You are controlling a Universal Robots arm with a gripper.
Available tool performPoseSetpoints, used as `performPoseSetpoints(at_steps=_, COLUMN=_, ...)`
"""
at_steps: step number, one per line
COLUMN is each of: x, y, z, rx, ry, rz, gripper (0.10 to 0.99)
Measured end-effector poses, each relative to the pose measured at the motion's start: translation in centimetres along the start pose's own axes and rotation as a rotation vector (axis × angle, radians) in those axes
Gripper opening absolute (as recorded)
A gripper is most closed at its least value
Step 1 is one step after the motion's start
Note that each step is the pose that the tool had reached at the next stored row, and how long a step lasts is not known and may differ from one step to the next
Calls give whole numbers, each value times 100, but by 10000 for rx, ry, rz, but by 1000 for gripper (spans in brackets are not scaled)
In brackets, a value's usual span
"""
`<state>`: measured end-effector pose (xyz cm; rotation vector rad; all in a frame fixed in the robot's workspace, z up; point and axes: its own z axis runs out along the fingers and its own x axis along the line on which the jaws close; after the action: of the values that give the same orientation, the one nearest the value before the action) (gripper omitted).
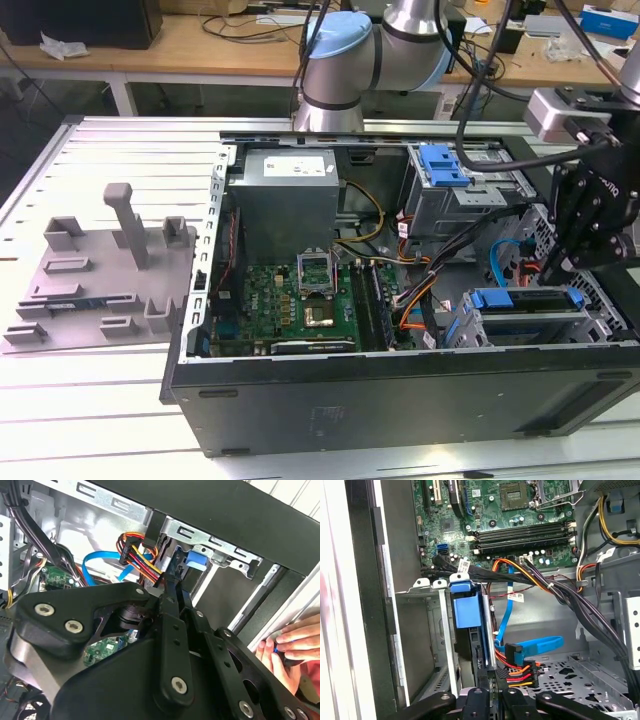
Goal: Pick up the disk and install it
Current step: 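Insert the first disk wire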
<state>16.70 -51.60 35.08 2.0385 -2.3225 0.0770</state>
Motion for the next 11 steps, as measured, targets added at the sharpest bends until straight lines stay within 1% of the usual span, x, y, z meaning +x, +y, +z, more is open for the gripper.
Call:
performPoseSetpoints(at_steps=1, x=19, y=-3, z=0, rx=1, ry=1, rz=-1, gripper=169)
performPoseSetpoints(at_steps=4, x=45, y=-6, z=2, rx=1, ry=0, rz=0, gripper=169)
performPoseSetpoints(at_steps=11, x=49, y=-6, z=3, rx=0, ry=0, rz=0, gripper=169)
